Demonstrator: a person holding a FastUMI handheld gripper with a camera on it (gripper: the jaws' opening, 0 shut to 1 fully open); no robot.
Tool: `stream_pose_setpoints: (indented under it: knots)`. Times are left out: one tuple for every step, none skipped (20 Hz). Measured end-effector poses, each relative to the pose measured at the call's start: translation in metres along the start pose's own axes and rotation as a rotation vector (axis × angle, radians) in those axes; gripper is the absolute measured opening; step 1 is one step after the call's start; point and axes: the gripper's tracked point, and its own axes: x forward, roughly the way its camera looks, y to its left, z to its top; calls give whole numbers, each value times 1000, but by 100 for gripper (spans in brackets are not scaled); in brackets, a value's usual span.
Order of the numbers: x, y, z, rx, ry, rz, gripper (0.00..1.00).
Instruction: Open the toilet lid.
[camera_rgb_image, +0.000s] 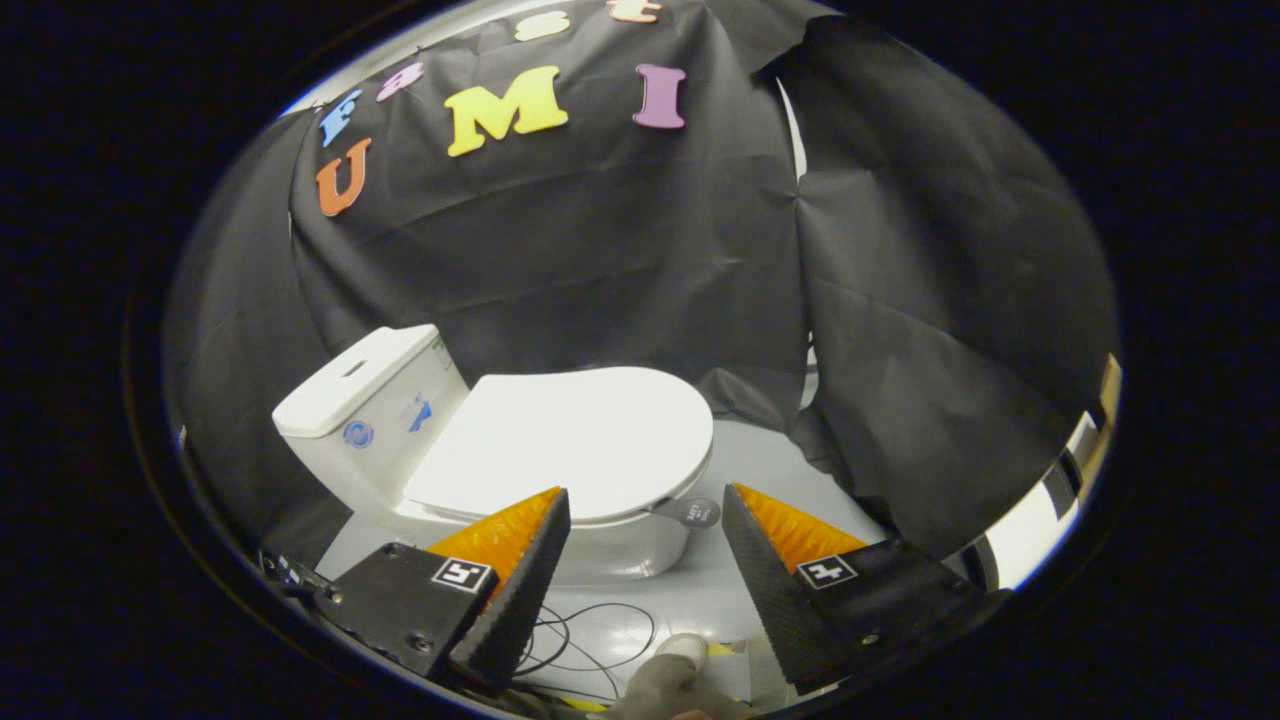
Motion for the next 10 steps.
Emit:
stream_pose_setpoints:
  knots:
    - [13, -8, -6, 11, 47, 7, 94]
    - [26, -14, -13, 22, 99, 19, 93]
    - [40, -19, -19, 32, 144, 26, 93]
    - [52, -23, -23, 38, 174, 29, 94]
    - [63, -27, -25, 54, 203, 29, 94]
    - [72, -28, -29, 70, 231, 38, 94]
    - [81, -29, -33, 85, 262, 43, 94]
    - [90, -31, -36, 87, 286, 42, 93]
    - [99, -37, -39, 79, 308, 28, 93]
    - [106, -43, -41, 69, 332, 9, 94]
